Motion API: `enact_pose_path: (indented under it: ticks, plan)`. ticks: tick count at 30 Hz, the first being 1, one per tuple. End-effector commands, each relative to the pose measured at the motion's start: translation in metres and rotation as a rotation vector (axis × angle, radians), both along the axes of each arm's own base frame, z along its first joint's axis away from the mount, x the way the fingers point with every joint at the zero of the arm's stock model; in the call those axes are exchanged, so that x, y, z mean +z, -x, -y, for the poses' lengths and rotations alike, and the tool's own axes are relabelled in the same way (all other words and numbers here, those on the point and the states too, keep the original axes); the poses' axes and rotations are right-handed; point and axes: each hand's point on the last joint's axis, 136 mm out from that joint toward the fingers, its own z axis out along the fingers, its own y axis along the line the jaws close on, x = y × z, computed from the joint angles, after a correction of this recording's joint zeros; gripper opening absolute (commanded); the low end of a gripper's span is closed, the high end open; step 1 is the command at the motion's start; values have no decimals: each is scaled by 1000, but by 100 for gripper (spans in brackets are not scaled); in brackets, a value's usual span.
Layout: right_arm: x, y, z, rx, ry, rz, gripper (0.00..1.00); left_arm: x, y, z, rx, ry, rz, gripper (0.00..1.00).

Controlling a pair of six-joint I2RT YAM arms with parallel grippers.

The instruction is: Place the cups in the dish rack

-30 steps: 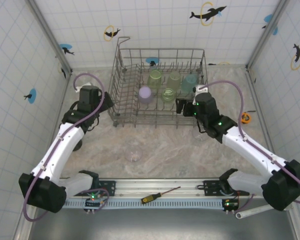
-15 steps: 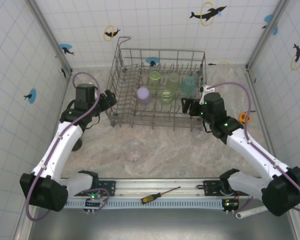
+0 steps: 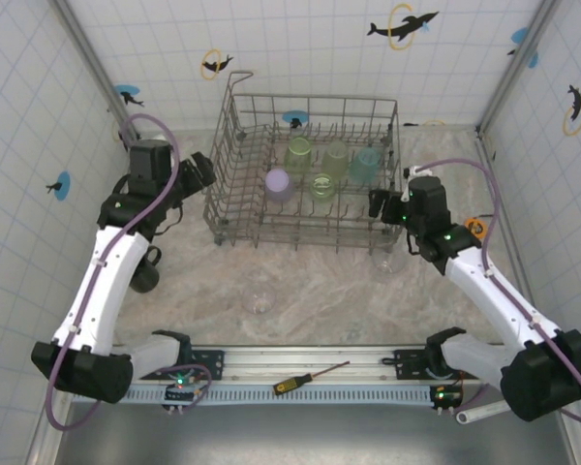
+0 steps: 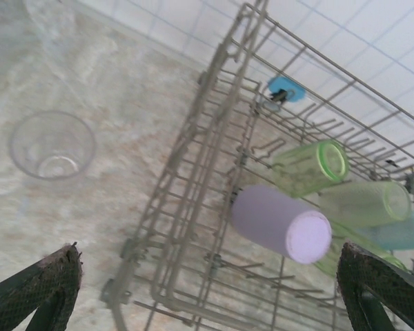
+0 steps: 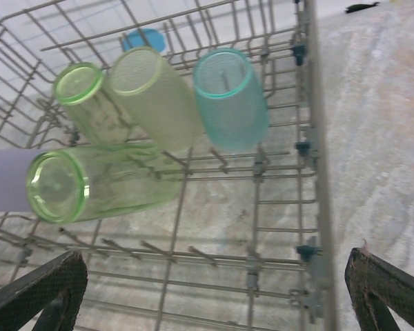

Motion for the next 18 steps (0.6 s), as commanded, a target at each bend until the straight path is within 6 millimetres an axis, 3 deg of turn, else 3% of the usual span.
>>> enact_pose_path:
  ticks: [1, 5, 9, 14, 18]
  plan:
    - [12, -2, 18, -29, 16, -7, 99, 6, 12, -21, 49, -109, -34, 98]
    - [-4, -7, 35, -49, 37, -84, 100, 8, 16, -24, 56, -117, -31, 98]
    - [-17, -13, 46, -61, 32, -125, 100, -17, 23, -40, 108, -193, -106, 98]
    - [-21, -26, 51, -58, 9, -144, 85, -42, 32, -64, 173, -199, -174, 98]
    - [-24, -36, 52, -56, 4, -150, 68, -42, 35, -79, 210, -183, -173, 98]
